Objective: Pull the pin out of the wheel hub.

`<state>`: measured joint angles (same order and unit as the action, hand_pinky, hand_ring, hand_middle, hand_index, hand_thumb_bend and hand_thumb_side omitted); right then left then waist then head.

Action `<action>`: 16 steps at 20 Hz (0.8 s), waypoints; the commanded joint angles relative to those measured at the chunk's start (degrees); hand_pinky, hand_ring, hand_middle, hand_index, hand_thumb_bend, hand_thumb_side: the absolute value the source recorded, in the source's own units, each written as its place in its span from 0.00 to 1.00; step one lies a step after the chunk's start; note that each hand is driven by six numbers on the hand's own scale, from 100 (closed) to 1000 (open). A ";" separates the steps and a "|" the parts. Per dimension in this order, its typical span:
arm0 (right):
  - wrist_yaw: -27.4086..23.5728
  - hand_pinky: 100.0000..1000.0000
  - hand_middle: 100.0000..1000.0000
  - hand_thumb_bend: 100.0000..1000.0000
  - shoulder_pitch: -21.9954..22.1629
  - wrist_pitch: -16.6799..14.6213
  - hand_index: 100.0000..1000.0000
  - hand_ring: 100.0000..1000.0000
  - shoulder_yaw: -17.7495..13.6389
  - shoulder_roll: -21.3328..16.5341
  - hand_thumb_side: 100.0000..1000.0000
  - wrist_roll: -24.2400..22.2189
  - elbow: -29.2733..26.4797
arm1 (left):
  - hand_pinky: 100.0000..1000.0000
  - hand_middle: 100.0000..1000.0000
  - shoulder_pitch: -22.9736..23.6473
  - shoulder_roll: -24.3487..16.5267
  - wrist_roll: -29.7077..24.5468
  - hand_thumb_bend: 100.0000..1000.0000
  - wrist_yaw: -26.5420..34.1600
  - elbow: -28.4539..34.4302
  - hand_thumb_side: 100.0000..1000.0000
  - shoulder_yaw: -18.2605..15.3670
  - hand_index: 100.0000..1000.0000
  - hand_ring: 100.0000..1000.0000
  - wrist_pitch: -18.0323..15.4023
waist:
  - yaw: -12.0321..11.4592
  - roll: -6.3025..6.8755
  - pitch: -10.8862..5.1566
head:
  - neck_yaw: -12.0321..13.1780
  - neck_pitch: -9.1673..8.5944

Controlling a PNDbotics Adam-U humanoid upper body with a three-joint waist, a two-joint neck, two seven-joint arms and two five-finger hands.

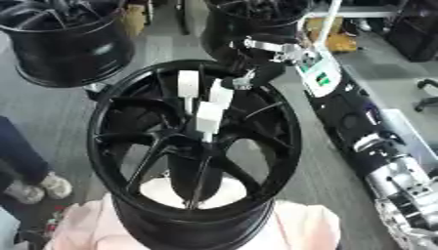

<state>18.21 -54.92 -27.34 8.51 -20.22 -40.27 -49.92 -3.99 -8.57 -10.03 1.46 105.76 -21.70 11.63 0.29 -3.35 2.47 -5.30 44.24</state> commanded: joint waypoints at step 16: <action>-2.09 0.72 0.76 0.33 -0.74 -2.56 0.85 0.68 1.65 -2.97 0.39 -7.63 -3.83 | 0.66 0.55 -0.38 -0.95 -0.19 0.00 0.07 0.82 0.84 0.04 0.62 0.57 -0.05 | -0.03 0.15 -0.58 | 0.34 -0.13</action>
<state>15.80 -54.43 -24.90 10.27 -21.51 -42.71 -53.19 -3.99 -8.57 -10.04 1.45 105.76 -21.71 11.64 0.30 -3.37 2.47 -5.09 44.24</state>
